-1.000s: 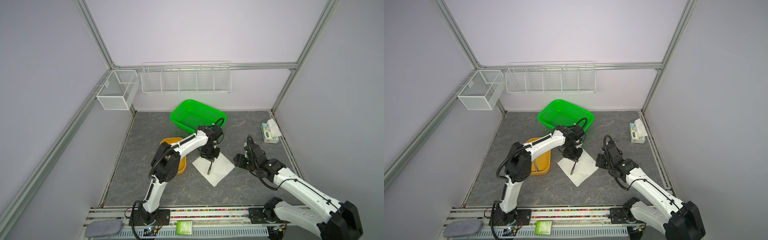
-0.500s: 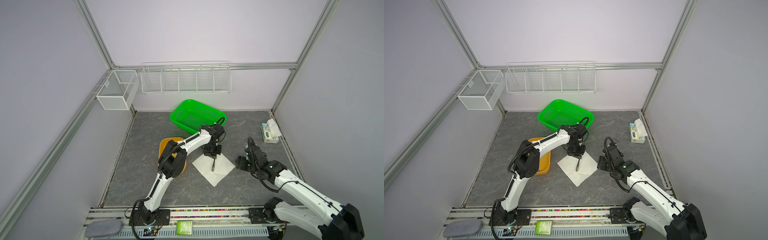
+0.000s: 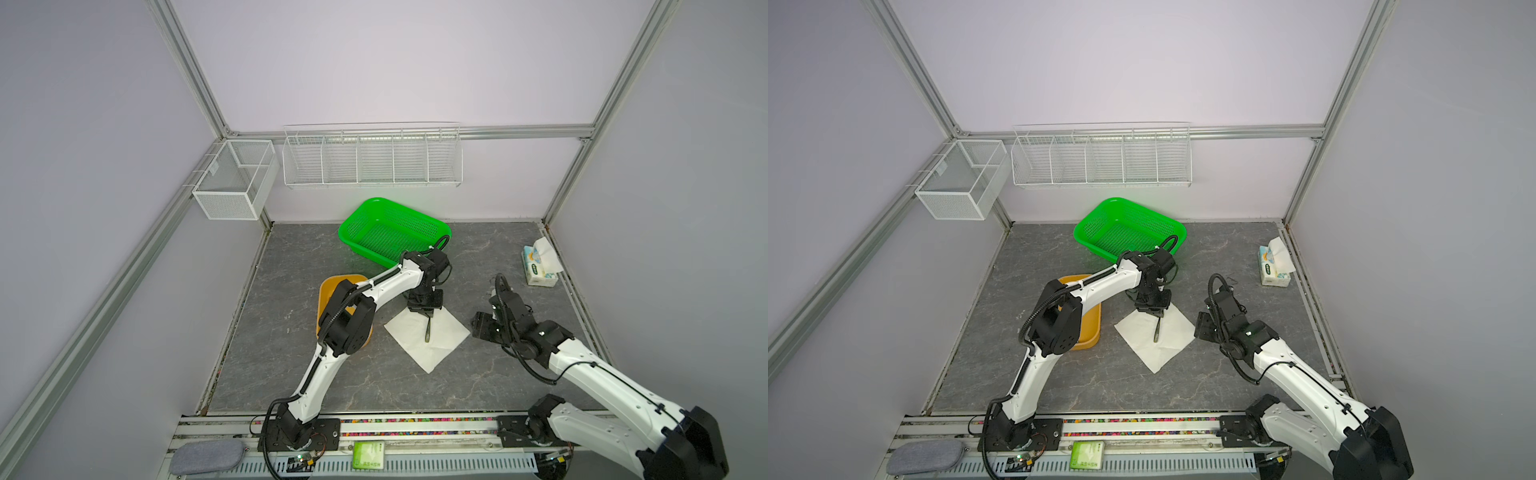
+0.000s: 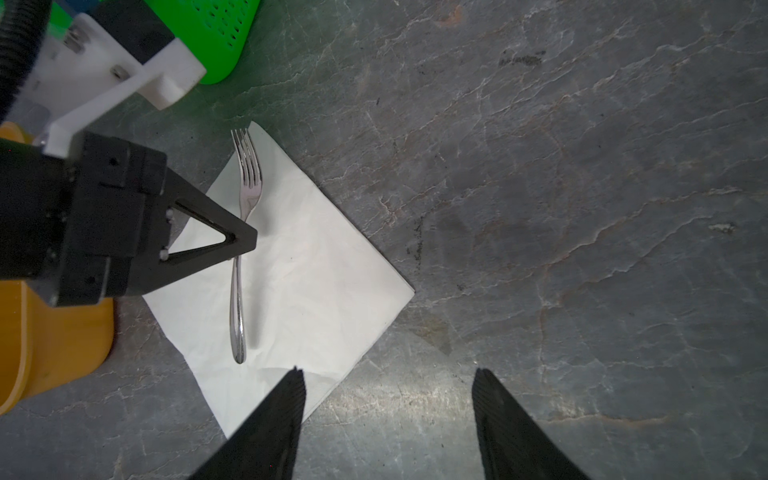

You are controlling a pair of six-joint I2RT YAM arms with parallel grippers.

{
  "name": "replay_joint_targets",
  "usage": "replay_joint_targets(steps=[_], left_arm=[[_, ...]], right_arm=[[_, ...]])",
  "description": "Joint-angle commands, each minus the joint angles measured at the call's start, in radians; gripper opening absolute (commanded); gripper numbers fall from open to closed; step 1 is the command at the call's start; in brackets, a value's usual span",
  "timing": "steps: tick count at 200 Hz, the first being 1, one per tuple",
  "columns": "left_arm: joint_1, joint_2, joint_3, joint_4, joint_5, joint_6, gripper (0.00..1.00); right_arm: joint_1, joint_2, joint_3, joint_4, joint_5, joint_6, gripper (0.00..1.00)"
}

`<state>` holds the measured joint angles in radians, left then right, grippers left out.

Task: Place the utensils on the paper napkin and roll it up
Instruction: 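Lower the fork onto the napkin with the left gripper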

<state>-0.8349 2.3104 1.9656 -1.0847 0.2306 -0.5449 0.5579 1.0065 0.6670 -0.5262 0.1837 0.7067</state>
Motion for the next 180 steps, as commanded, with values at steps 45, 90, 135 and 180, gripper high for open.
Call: replay_joint_targets(steps=[45, 90, 135, 180], left_arm=[[0.017, 0.040, 0.053, 0.018, 0.005, -0.044, 0.07], [0.006, 0.060, 0.065, 0.013, 0.009, -0.048, 0.09], [0.001, 0.086, 0.089, -0.001, 0.012, -0.044, 0.10], [-0.004, 0.078, 0.089, -0.013, -0.003, -0.048, 0.10]], right_arm=[[-0.005, -0.008, -0.022, -0.004, 0.014, 0.009, 0.67], [-0.006, -0.005, -0.023, -0.001, 0.011, 0.009, 0.67], [-0.005, 0.000, -0.025, 0.005, 0.010, 0.012, 0.67], [-0.005, 0.001, -0.023, 0.006, 0.012, 0.012, 0.67]])
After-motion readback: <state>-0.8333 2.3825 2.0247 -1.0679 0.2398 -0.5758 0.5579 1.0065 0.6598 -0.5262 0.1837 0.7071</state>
